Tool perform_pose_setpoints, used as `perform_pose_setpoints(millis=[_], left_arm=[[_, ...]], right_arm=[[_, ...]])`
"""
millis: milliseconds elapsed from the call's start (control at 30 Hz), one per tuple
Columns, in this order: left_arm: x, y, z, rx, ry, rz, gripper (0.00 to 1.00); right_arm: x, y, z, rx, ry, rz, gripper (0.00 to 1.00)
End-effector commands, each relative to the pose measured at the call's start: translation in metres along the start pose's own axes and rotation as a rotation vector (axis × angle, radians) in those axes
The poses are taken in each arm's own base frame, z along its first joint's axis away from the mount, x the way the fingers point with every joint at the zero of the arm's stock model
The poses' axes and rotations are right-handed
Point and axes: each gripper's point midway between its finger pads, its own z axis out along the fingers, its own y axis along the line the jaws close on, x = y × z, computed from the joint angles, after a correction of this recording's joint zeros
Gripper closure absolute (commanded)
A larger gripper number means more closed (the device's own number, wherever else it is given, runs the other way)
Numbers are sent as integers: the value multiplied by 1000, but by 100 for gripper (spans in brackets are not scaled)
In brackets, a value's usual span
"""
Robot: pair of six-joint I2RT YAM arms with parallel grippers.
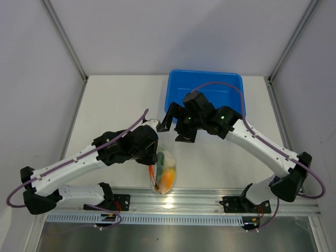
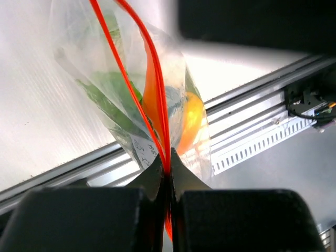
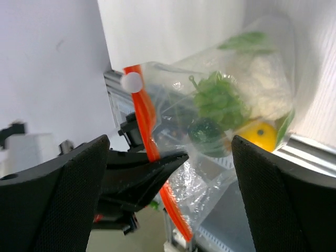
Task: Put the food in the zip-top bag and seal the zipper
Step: Zip the zipper food storage bag at the center of the board.
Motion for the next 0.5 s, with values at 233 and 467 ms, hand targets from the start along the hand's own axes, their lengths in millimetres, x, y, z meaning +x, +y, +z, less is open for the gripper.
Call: perform_pose_setpoints(millis=[233,467], left_arm=[[-12,-35,-37,358,-75,175,99],[9,-64,-67,664,-24,318,99]], right_arm=[[-40,-5,-66,-356,-179,-437,1],[10,-32,-57,-565,-11,-614,1]])
